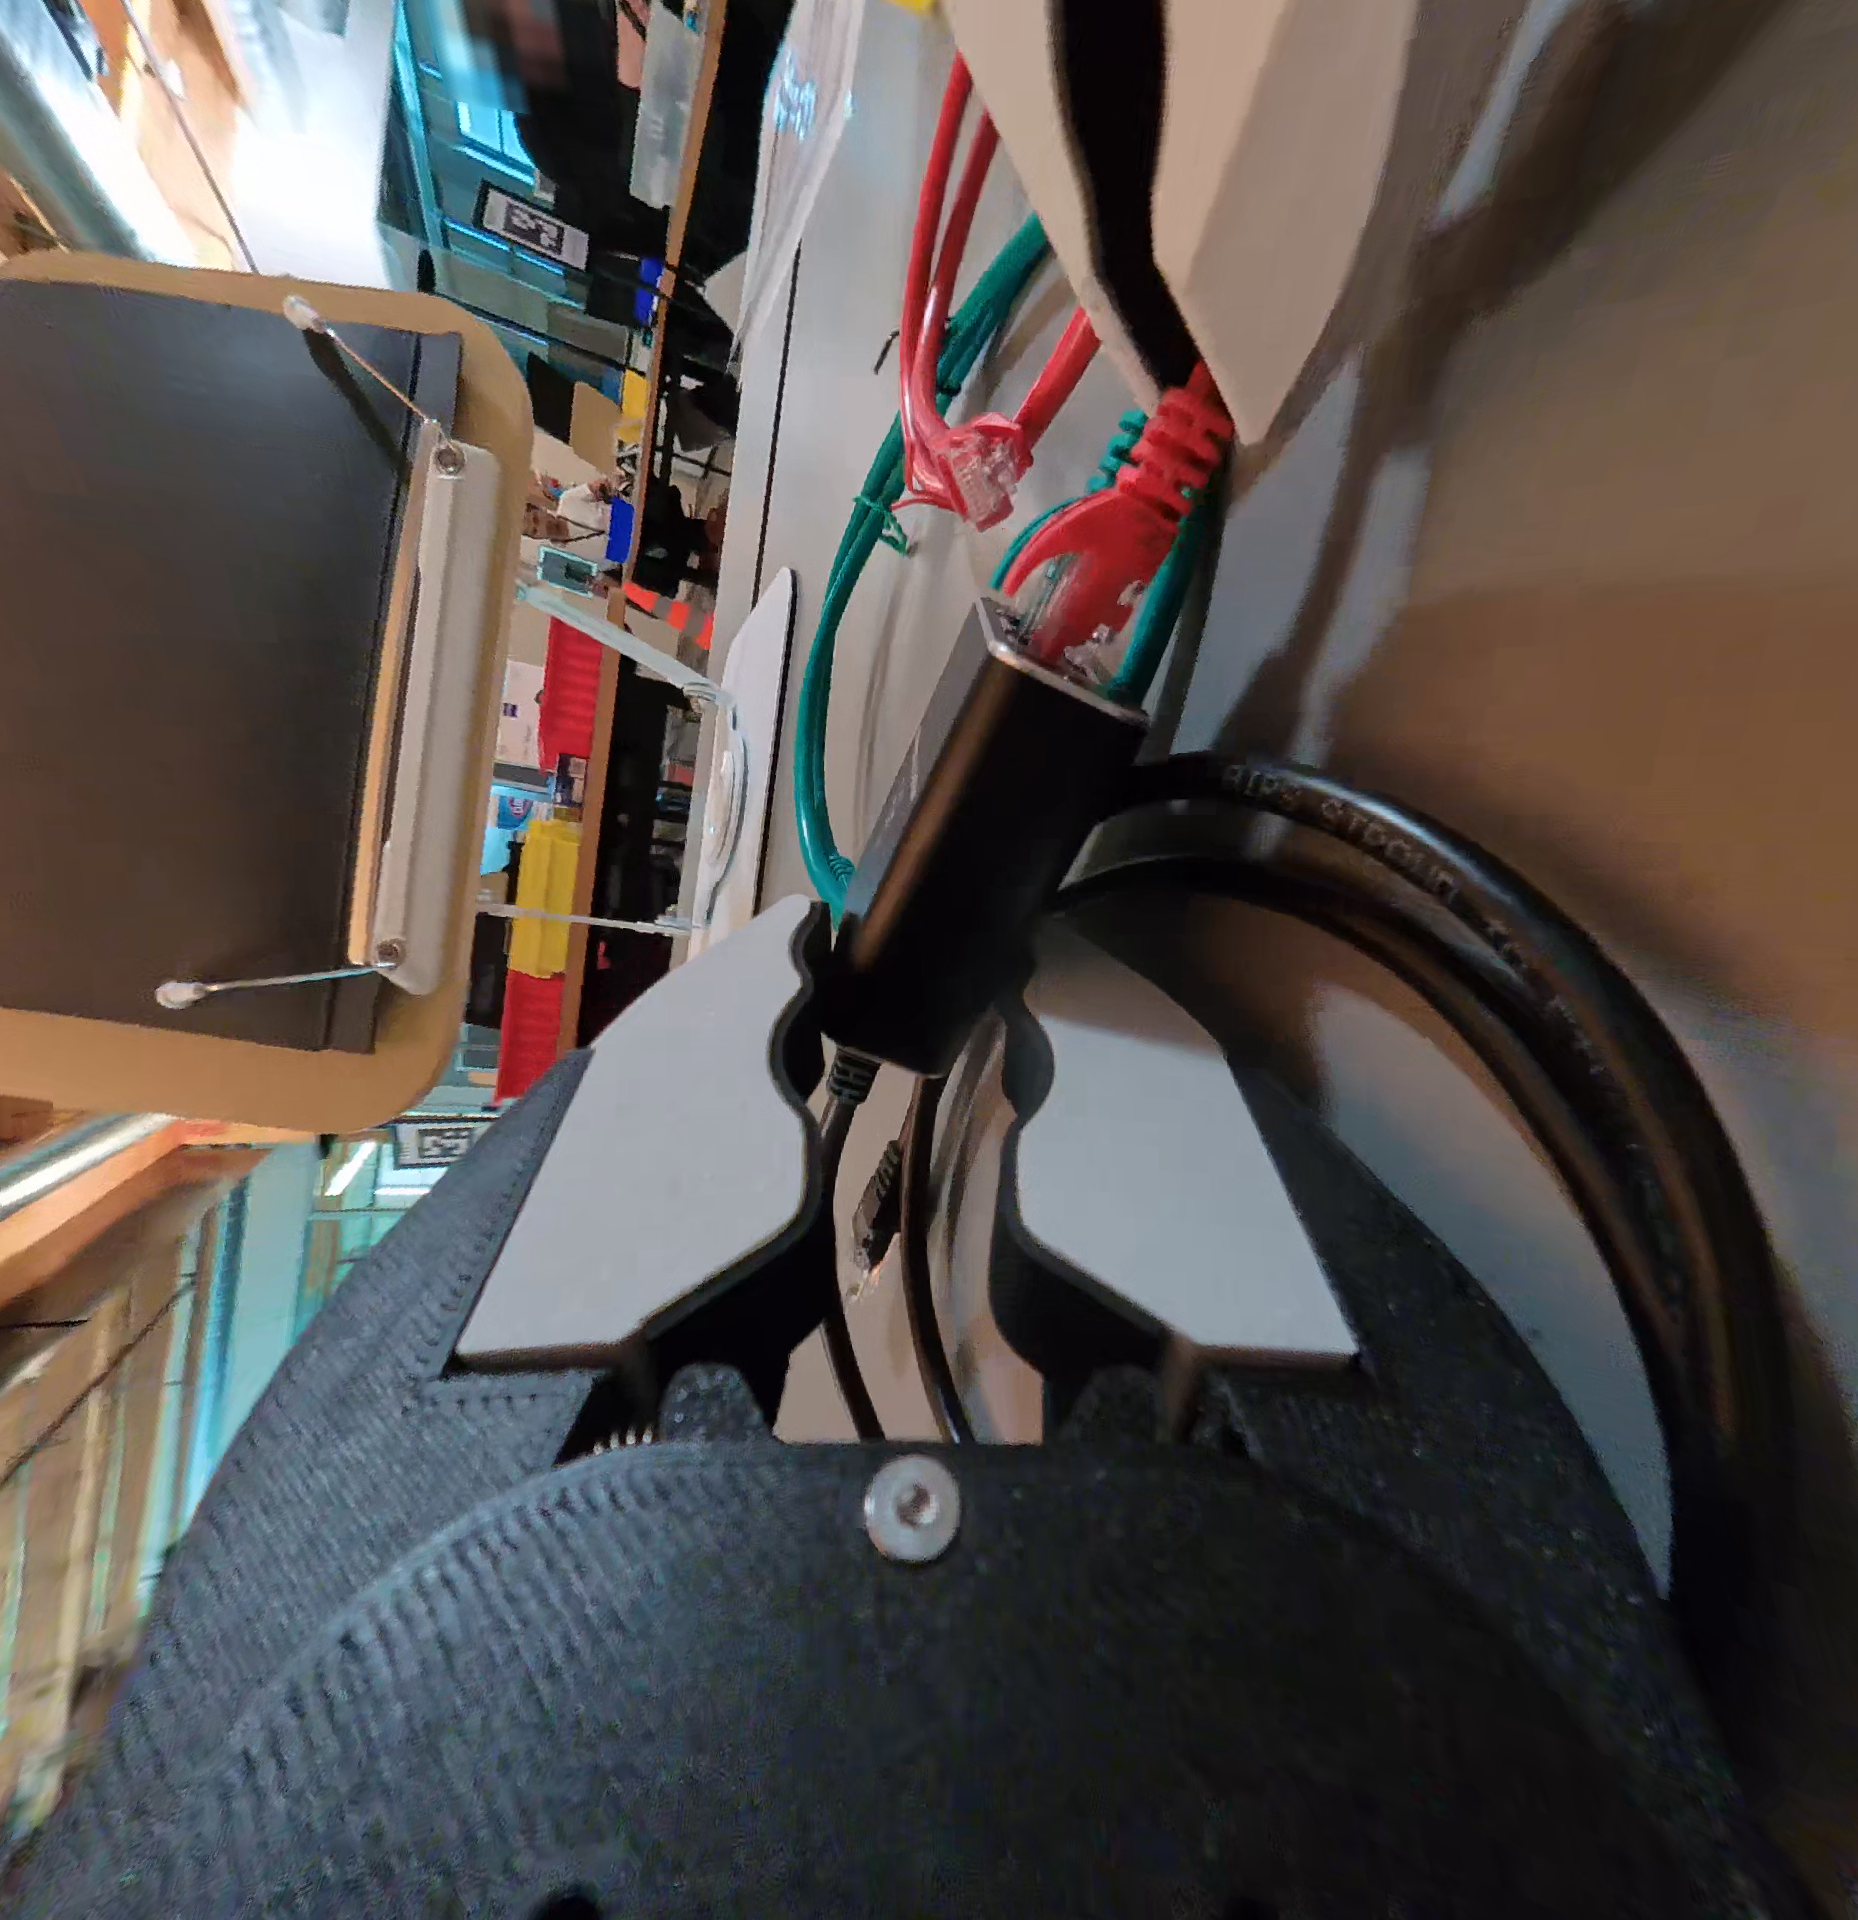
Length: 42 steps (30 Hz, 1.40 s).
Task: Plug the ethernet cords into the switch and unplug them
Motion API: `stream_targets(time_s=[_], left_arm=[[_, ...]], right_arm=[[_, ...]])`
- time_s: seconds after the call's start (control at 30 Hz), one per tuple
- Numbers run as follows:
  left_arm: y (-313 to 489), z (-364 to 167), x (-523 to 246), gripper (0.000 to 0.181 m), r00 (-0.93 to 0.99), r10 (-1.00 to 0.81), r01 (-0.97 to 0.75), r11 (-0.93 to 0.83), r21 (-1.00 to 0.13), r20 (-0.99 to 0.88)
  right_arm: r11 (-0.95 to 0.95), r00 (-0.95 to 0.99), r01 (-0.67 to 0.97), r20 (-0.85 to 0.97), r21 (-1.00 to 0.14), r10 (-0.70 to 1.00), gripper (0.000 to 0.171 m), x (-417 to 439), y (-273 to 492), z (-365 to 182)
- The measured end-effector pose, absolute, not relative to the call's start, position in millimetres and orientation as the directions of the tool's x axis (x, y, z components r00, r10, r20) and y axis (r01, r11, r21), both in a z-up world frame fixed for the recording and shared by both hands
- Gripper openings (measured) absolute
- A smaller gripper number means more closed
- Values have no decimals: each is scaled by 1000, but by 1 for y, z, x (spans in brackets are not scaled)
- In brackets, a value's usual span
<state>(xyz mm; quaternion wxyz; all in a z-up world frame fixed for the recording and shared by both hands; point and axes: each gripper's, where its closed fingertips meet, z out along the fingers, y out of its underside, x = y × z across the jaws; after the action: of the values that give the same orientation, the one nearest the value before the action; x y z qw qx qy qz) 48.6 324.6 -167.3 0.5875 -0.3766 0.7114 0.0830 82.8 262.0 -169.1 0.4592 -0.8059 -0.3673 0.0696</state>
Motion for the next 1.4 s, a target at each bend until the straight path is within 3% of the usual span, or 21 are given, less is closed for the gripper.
stream_targets(time_s=[0.13, 0.23, 0.27, 0.37, 0.47, 0.63, 0.83, 1.2, 1.4], left_arm=[[325, -156, 50, 34, 43, -500, -582, 691, -429, -865], [314, -145, 56, 68, 60, -456, -502, 755, -422, -888], [311, -144, 58, 71, 56, -418, -491, 779, -389, -907], [306, -146, 60, 65, 24, -342, -486, 817, -310, -940], [308, -146, 61, 65, 31, -373, -482, 807, -340, -927], [303, -151, 61, 30, -12, -402, -467, 812, -350, -915], [307, -150, 62, 28, 12, -577, -444, 729, -522, -817], [308, -157, 66, 27, -20, -558, -463, 741, -487, -830], [307, -157, 65, 27, -27, -555, -461, 745, -482, -832]], right_arm=[[-206, 690, 589, 353, -782, 632, 7, 81, 266, -159], [-181, 677, 609, 388, -772, 626, 7, 80, 266, -156], [-180, 674, 615, 394, -768, 625, 7, 80, 266, -156], [-148, 657, 635, 429, -758, 619, 7, 81, 266, -153], [-81, 631, 649, 475, -757, 614, 6, 79, 263, -144], [-6, 567, 714, 573, -700, 592, 5, 76, 259, -142], [157, 499, 781, 755, -604, 426, 0, 70, 258, -117], [143, 455, 780, 709, -609, 540, 14, 77, 251, -129], [135, 368, 854, 767, -503, 526, 19, 77, 253, -143]])
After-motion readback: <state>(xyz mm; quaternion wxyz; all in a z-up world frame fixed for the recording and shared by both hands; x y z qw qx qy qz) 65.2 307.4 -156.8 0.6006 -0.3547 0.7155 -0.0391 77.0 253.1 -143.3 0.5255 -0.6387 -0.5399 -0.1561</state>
